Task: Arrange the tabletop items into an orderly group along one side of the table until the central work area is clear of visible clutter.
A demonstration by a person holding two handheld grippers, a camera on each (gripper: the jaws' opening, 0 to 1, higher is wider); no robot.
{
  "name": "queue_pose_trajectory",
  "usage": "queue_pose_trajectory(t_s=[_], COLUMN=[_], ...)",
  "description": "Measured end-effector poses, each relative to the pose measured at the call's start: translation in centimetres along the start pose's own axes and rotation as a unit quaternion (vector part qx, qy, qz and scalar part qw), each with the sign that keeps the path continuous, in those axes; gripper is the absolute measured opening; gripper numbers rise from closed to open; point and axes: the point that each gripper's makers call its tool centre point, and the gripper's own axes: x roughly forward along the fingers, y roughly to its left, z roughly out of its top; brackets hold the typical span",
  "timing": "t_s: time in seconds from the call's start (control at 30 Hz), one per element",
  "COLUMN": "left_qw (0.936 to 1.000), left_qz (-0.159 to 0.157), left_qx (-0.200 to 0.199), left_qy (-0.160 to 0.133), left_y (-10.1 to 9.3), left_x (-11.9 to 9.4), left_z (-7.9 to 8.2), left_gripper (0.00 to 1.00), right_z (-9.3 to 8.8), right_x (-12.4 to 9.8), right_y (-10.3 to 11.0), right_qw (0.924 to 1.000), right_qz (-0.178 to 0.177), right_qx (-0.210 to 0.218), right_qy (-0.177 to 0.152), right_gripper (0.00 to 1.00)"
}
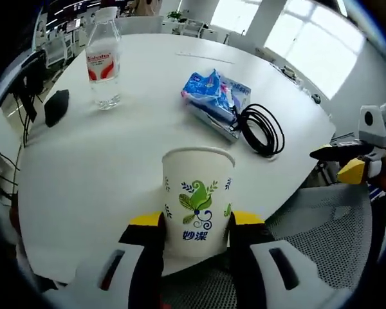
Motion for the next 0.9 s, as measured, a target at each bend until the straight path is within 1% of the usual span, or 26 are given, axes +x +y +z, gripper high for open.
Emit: queue_pose_trajectory(t_s=[0.07,0.17,0.2,0.27,0.3,0.33,0.4,0.43,0.47,0.5,0.57,0.6,0.7,0.8,0.83,0.87,0.9], left_qw=[1.0000,0.9998,0.9996,0.9982,0.9968,0.9960,0.9919,0.9890,0.9880,0.9856,0.9821,0.9813,0.9774,0.9720,0.9687,0.9647,0.9633], left_qz=[-0.006,-0.010,-0.010,-0.011,-0.005,-0.004,-0.006,0.004,0.008,0.013,0.014,0.014,0.004,-0.002,0.001,-0.002,-0.006], left_qx=[-0.001,0.013,0.022,0.056,0.076,0.083,0.121,0.143,0.150,0.164,0.183,0.187,0.203,0.227,0.241,0.257,0.262], left_qy=[-0.006,-0.014,-0.017,-0.017,-0.025,-0.033,-0.040,-0.039,-0.039,-0.039,-0.042,-0.045,-0.059,-0.060,-0.058,-0.058,-0.058], left_y=[-0.7,-1.7,-1.9,-2.3,-2.4,-2.6,-3.1,-3.0,-3.0,-3.0,-3.1,-3.2,-3.8,-4.2,-4.3,-4.5,-4.8], left_x=[-0.4,-0.7,-0.9,-1.3,-1.6,-1.8,-2.1,-2.3,-2.4,-2.6,-2.7,-2.8,-3.0,-3.0,-3.0,-3.0,-2.9], left_z=[-0.2,-0.9,-1.0,-1.3,-0.7,-0.3,0.3,0.4,0.4,0.5,0.5,0.5,0.9,0.8,0.7,0.7,0.7], left_gripper=[0.38,0.38,0.38,0.39,0.39,0.39,0.39,0.39,0.39,0.39,0.39,0.39,0.39,0.39,0.39,0.39,0.39], right_z=[0.1,0.5,0.6,0.9,1.0,1.1,1.6,1.8,2.1,2.6,3.3,3.5,3.6,3.3,3.2,3.0,2.9], right_x=[0.8,1.7,2.1,2.6,2.8,2.9,3.3,3.4,3.5,3.6,3.9,4.1,4.5,4.9,5.0,5.1,5.1], right_y=[0.9,2.1,2.5,3.1,3.4,3.7,4.1,4.3,4.4,4.6,4.9,5.3,6.4,6.9,7.1,7.3,7.6], right_qw=[0.9998,0.9989,0.9985,0.9972,0.9967,0.9962,0.9948,0.9943,0.9938,0.9933,0.9926,0.9919,0.9892,0.9869,0.9865,0.9860,0.9852], right_qz=[0.013,0.030,0.036,0.051,0.056,0.060,0.070,0.072,0.075,0.080,0.089,0.099,0.125,0.133,0.135,0.138,0.144], right_qx=[-0.013,-0.031,-0.034,-0.048,-0.052,-0.056,-0.067,-0.071,-0.074,-0.077,-0.078,-0.075,-0.069,-0.082,-0.083,-0.082,-0.080], right_qy=[0.009,0.018,0.021,0.026,0.028,0.030,0.034,0.034,0.034,0.032,0.028,0.027,0.032,0.041,0.043,0.045,0.048], right_gripper=[0.53,0.52,0.52,0.51,0.51,0.50,0.49,0.49,0.49,0.48,0.47,0.47,0.46,0.45,0.45,0.44,0.42])
